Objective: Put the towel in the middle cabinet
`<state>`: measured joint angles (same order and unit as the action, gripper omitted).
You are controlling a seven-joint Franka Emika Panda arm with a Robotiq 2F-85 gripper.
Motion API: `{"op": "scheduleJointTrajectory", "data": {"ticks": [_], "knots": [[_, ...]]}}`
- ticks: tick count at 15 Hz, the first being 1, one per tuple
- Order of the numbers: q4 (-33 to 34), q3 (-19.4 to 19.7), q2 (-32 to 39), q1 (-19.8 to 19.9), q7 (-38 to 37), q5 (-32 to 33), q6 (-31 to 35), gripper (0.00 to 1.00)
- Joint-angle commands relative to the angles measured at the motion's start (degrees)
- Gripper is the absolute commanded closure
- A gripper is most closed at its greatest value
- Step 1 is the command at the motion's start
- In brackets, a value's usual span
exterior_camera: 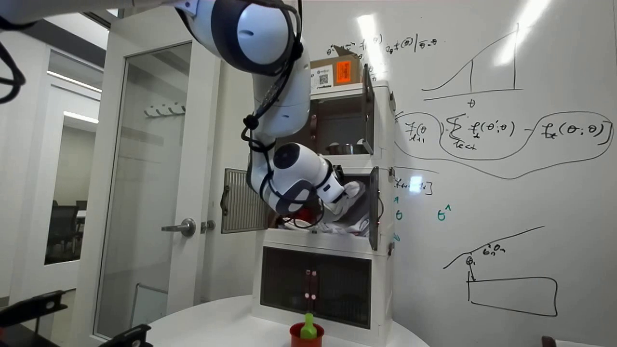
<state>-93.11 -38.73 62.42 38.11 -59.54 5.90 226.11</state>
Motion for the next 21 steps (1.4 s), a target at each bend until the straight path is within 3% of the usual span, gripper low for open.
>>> {"op": "scheduleJointTrajectory", "data": {"ticks": [1,4,5,7,8,14,21], "knots": [[7.35,5.16,1.39,-5.25,-5.26,-0.73,-2.42,0.97],[10.03,8.54,2.07,-7.47,-9.18,0.11,-5.31,0.97],[10.86,9.39,2.34,-8.01,-10.53,0.89,-6.42,0.64],[12.04,10.78,2.74,-8.71,-12.49,2.45,-8.36,0.56],[12.58,8.32,3.87,-7.23,-10.08,2.57,-9.17,0.49],[13.10,8.02,4.31,-6.73,-10.11,3.69,-10.07,0.03],[0.39,10.30,-2.99,-3.64,-7.48,7.67,-8.84,0.00]]}}
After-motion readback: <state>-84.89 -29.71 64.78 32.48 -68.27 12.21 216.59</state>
